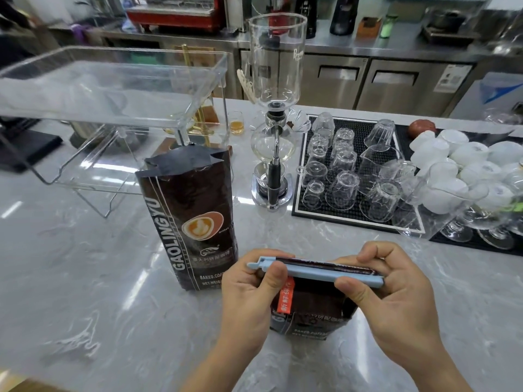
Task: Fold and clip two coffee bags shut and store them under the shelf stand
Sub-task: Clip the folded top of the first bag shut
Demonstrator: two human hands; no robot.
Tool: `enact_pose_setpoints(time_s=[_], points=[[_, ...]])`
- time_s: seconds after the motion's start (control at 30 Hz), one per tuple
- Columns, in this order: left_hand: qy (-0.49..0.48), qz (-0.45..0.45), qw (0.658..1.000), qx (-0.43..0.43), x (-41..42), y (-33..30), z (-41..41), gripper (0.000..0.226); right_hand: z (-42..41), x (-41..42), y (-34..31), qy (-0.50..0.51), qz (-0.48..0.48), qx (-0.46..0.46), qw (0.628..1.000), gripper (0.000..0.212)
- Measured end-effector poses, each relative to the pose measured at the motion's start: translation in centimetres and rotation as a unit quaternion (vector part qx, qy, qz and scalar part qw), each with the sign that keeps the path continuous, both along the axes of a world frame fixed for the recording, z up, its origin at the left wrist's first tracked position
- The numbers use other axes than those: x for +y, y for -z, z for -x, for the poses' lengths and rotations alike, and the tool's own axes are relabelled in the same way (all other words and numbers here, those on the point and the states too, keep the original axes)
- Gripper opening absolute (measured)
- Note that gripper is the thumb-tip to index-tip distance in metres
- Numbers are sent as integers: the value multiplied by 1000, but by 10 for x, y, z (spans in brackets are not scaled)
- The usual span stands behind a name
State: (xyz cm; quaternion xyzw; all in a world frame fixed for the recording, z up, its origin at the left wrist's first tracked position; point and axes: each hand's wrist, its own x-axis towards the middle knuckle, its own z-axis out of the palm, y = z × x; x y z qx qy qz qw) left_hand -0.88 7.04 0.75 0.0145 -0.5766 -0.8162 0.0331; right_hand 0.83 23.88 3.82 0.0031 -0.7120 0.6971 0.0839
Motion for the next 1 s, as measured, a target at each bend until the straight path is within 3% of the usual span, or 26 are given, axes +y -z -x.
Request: enact_pose_setpoints(time_s=[0.07, 0.17, 0.23, 0.33, 0.4, 0.73, 0.83, 1.0], points=[[-3, 11, 1000, 15, -1, -1, 0, 48, 1, 1, 3, 2, -1, 7, 1000, 23], [-4, 27, 999, 29, -3, -5, 0, 47, 1, 1, 2, 0, 0, 10, 1000, 23], [-6, 37, 999, 26, -3, -6, -1, 47, 0, -1, 2, -5, -3, 13, 1000, 38], [-3, 61, 998, 25, -3, -2, 0, 25, 1, 1, 5, 5, -10, 14, 1000, 24], [1, 63, 998, 25, -2, -2, -1, 17, 2, 2, 6, 2, -16, 18, 1000, 27], [22, 66, 997, 43, -1, -5, -5, 21, 1, 1, 8, 5, -18, 31, 999, 29], [38, 81, 995, 43, -4, -1, -3, 31, 1, 1, 12, 4, -10, 40, 999, 33], [86, 103, 990, 51, -12, 16, -2, 76, -6, 2, 34, -15, -18, 23, 999, 47]])
